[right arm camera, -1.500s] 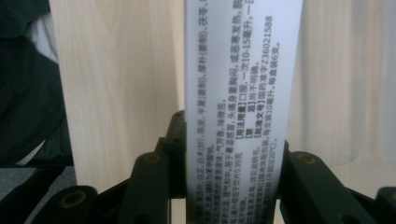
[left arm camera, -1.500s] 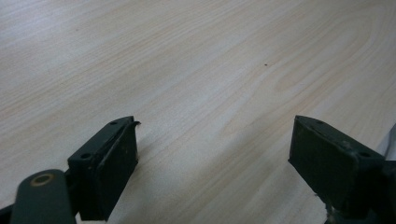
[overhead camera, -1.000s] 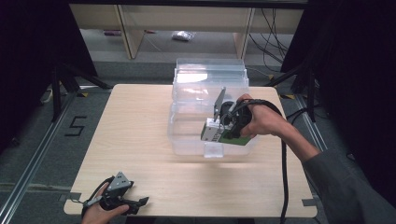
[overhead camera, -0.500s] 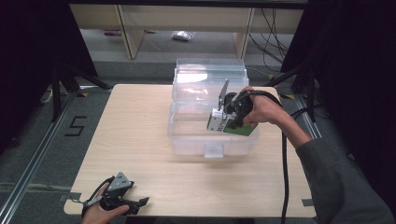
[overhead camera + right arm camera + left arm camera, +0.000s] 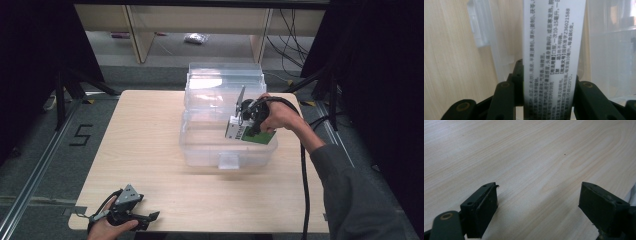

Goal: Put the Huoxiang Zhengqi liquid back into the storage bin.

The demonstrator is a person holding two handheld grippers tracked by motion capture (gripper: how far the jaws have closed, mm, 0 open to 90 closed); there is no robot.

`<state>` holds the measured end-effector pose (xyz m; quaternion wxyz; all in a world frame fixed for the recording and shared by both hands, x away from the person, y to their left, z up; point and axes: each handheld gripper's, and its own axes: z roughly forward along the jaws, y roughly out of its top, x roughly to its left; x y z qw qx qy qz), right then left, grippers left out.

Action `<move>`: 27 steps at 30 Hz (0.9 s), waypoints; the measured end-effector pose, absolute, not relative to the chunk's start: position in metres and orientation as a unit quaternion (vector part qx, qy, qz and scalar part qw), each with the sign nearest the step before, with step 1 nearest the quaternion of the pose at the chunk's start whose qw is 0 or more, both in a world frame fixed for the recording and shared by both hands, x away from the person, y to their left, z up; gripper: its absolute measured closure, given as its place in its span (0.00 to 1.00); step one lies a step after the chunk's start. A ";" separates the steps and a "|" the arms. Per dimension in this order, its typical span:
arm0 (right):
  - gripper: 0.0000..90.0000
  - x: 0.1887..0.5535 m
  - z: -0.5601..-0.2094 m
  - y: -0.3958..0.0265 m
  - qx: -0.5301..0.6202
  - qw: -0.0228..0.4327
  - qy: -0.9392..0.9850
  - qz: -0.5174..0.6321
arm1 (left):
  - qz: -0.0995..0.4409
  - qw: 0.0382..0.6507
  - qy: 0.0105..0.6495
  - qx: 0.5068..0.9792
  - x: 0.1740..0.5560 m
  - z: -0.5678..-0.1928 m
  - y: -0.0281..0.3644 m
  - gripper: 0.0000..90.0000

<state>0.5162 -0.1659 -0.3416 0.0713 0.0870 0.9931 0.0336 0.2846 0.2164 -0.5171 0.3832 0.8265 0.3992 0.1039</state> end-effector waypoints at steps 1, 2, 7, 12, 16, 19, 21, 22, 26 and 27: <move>0.72 0.518 -0.347 -0.167 0.084 0.068 0.994 0.028 | 0.105 0.384 0.399 0.826 0.285 -0.517 0.216 0.17; 0.72 0.518 -0.347 -0.167 0.084 0.068 0.994 0.028 | 0.105 0.382 0.398 0.827 0.285 -0.517 0.216 0.17; 0.72 0.524 -0.360 -0.170 0.073 0.062 0.995 0.031 | 0.106 0.384 0.399 0.826 0.284 -0.517 0.216 0.17; 0.72 0.528 -0.368 -0.170 0.075 0.059 0.995 0.029 | 0.108 0.377 0.395 0.831 0.285 -0.516 0.218 0.17; 0.72 0.529 -0.375 -0.170 0.072 0.052 0.996 0.026 | 0.106 0.383 0.399 0.827 0.285 -0.517 0.216 0.17; 0.72 0.530 -0.379 -0.170 0.061 0.048 0.997 0.023 | 0.106 0.383 0.398 0.827 0.285 -0.517 0.216 0.17; 0.72 0.532 -0.382 -0.171 0.062 0.046 0.997 0.017 | 0.104 0.386 0.399 0.825 0.284 -0.517 0.217 0.17; 0.72 0.532 -0.382 -0.171 0.062 0.046 0.997 0.017 | 0.104 0.386 0.399 0.825 0.284 -0.517 0.217 0.17; 0.72 0.535 -0.385 -0.174 0.065 0.044 0.997 0.017 | 0.104 0.386 0.398 0.826 0.285 -0.517 0.216 0.17; 0.72 0.534 -0.386 -0.174 0.079 0.043 0.996 0.010 | 0.105 0.384 0.398 0.827 0.284 -0.517 0.217 0.17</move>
